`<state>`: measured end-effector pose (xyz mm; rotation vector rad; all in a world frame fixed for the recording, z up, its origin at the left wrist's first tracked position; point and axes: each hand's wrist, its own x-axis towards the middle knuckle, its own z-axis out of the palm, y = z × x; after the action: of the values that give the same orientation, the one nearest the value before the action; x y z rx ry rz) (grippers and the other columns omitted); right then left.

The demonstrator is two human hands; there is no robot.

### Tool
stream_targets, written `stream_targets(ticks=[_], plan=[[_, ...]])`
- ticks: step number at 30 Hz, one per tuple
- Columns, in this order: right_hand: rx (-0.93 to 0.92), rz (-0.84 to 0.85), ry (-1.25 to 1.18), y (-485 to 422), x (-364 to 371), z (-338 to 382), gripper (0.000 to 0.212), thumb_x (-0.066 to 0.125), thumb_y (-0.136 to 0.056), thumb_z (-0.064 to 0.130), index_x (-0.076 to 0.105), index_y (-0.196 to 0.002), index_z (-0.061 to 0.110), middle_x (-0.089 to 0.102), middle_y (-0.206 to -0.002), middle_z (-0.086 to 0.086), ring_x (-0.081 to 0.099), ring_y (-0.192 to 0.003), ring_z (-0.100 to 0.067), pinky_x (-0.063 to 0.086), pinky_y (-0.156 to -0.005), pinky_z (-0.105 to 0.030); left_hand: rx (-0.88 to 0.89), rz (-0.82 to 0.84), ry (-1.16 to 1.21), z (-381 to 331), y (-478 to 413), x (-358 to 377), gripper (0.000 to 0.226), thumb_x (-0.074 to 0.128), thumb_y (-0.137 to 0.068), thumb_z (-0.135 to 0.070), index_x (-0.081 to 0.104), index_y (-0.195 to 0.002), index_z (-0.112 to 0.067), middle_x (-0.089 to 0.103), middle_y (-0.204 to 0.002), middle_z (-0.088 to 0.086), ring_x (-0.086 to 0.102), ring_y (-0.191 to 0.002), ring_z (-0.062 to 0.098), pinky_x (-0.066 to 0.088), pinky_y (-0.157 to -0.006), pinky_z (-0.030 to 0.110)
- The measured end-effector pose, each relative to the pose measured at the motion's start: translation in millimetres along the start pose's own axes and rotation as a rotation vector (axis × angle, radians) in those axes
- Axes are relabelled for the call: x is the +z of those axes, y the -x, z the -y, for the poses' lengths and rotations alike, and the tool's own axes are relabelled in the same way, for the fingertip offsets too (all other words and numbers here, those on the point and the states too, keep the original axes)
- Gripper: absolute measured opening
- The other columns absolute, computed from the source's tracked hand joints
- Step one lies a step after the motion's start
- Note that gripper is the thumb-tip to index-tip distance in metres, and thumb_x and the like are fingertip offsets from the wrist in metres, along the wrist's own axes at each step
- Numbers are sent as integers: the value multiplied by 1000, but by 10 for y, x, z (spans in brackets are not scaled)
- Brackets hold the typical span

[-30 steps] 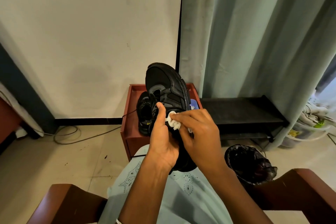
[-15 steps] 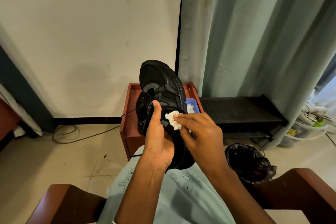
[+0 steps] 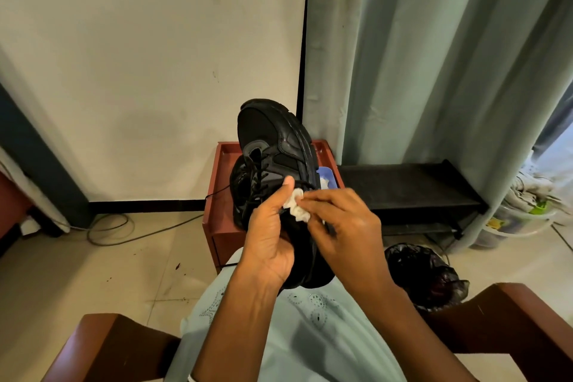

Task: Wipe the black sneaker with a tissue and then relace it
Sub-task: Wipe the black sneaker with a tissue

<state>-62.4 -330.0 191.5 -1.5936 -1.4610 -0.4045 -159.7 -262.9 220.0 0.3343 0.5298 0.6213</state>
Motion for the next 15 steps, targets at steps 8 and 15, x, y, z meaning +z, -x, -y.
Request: stream_targets(ticks=[8,15], plan=[[2,28,-37,282,-73,-20,19,72,-82,10,78,-100,12,74,-99,3,68,-92,-12,55,-81,-27,35,-39,-31,-35,-17,-17,48,66,-87,-48,71,-98,-1,73,-85,19,70,-68,31,60,-66,40],[74,-59,-1,-133,9,-147,16,70,-84,5,77,-98,10,73,-98,0,66,-94,-13,51,-87,-22,62,-5,0,34,10,34,47,62,-91,-44,71,-107,-1,74,-99,20,75,-81,30,61,-64,37]])
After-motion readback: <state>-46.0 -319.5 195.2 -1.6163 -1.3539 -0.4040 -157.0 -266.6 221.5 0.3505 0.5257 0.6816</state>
